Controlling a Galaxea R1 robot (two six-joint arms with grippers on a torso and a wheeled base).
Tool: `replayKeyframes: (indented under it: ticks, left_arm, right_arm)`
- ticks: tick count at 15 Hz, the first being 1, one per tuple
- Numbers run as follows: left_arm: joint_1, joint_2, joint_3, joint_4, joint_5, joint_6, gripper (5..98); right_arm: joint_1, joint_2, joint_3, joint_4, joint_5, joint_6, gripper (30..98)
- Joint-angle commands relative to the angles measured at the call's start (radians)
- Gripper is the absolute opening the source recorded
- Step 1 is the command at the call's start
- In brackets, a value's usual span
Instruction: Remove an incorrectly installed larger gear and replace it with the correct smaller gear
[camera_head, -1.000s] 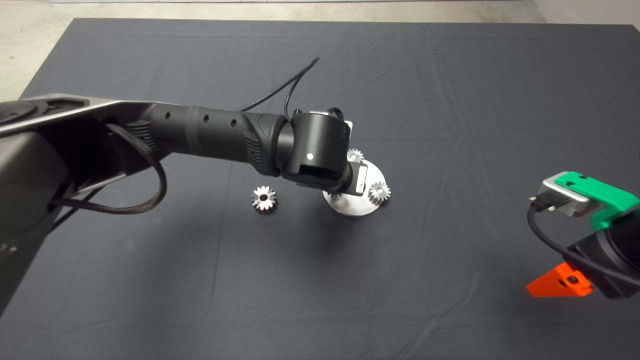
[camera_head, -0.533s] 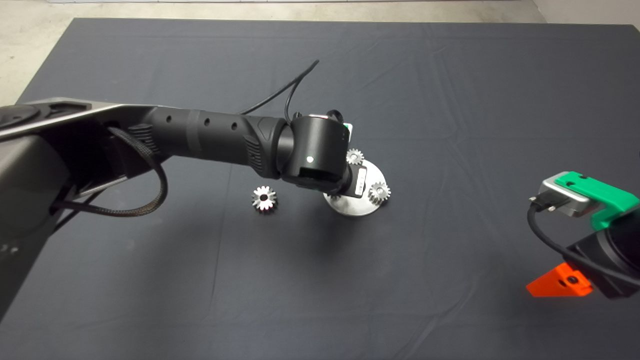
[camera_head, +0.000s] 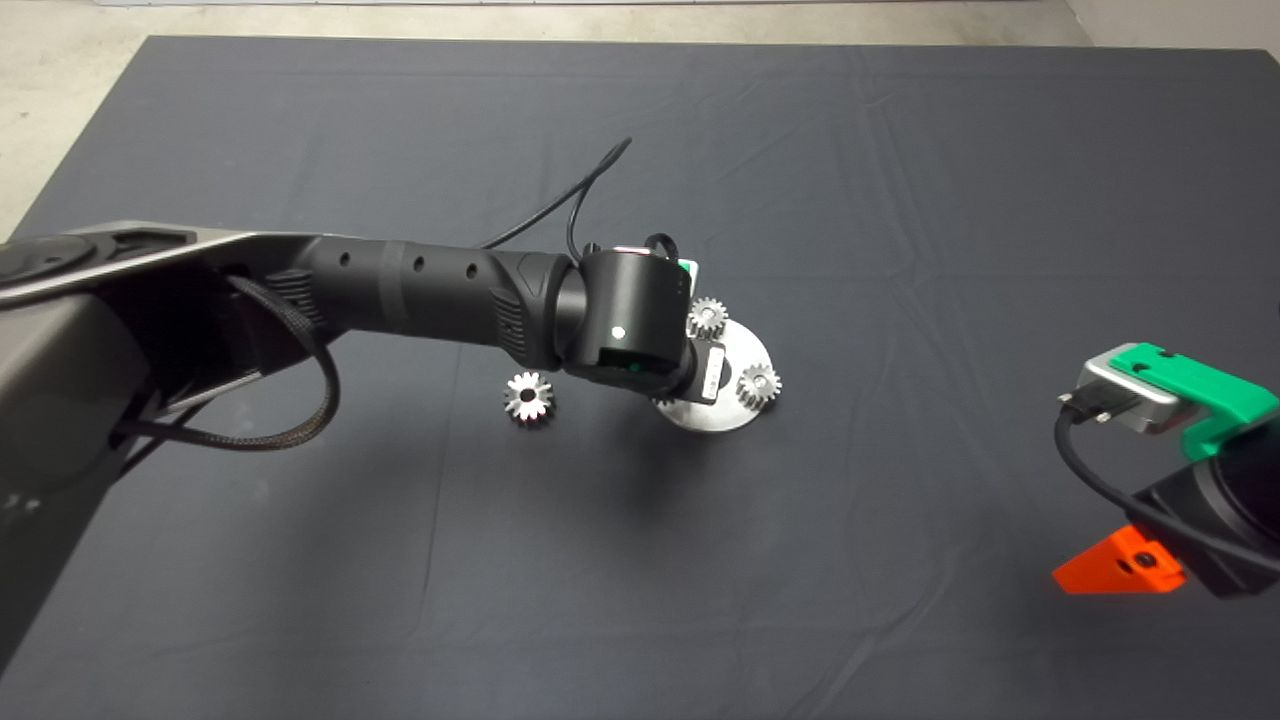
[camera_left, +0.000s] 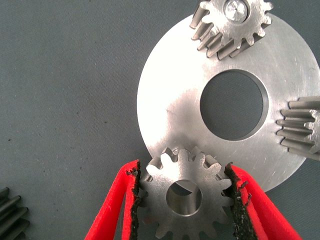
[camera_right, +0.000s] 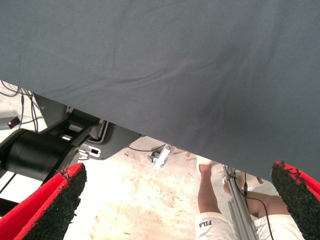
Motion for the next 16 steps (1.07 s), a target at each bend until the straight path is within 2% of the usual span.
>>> replayKeyframes:
  ticks: [1,10,16]
  left_arm:
    - [-0.017,0.000,0.003,0.039,0.044,0.016,35.5]
    - [-0.016,0.003,-0.011,0.055,0.044,0.029,35.5]
    - [-0.001,0.006,-0.018,0.056,0.042,0.029,35.5]
  right_arm:
    - [0.020,0.002,0.004,0.034,-0.116,-0.001,97.6]
    - [0.020,0.002,0.004,0.034,-0.116,-0.001,97.6]
    - [0.020,-0.001,0.004,0.034,-0.116,-0.001,97.6]
